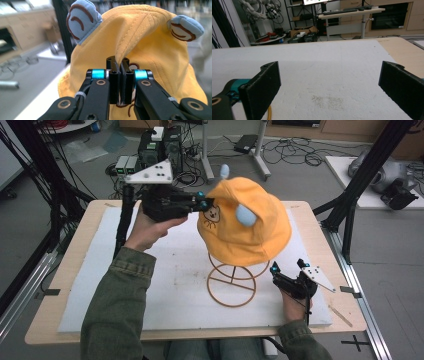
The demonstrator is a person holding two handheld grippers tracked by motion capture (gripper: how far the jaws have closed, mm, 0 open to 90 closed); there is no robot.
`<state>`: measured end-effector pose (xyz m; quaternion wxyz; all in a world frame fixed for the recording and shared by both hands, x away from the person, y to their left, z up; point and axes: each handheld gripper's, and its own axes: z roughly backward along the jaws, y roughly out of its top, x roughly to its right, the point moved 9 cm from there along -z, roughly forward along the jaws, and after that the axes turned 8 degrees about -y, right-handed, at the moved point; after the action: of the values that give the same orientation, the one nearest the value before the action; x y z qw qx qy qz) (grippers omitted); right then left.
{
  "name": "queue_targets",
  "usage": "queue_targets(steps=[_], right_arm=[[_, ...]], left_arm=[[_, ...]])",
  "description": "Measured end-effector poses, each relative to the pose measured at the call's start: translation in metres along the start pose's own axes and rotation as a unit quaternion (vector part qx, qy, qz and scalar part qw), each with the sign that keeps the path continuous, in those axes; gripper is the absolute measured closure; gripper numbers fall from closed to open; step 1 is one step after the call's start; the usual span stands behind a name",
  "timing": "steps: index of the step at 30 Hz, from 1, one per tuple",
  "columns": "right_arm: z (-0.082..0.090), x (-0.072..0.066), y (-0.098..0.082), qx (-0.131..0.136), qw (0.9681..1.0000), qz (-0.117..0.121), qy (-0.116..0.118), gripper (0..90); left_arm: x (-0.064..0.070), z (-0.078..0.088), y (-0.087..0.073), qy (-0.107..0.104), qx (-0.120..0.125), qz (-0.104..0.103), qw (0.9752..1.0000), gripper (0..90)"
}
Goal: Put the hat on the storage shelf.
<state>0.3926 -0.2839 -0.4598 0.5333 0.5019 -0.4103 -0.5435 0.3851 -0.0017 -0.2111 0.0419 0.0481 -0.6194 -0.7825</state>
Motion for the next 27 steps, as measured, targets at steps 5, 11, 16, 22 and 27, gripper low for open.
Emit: queue_targets(steps=[5,11,16,22,27], right_arm=[[0.0,-0.001,0.001,0.001,1.0,-0.004,0.0,3.7],[0.0,-0.001,0.0,0.001,1.0,-0.003,0.0,3.7],[0.0,-0.001,0.001,0.001,1.0,-0.005,0.001,3.7],[0.0,-0.001,0.001,0.002,1.0,-0.003,0.001,3.7],[0.0,-0.001,0.001,0.002,1.0,-0.004,0.001,3.7]], left_arm=[[0.006,-0.024,-0.02,-0.015,-0.082,-0.003,0.9965,87.5],[0.005,-0.035,-0.031,-0.02,-0.092,0.004,0.9956,87.4],[0.004,-0.035,-0.037,-0.022,-0.095,0.011,0.9952,87.4],[0.003,-0.035,-0.04,-0.024,-0.098,0.017,0.9948,87.1],[0.0,-0.033,-0.043,-0.027,-0.092,0.033,0.9948,84.7]])
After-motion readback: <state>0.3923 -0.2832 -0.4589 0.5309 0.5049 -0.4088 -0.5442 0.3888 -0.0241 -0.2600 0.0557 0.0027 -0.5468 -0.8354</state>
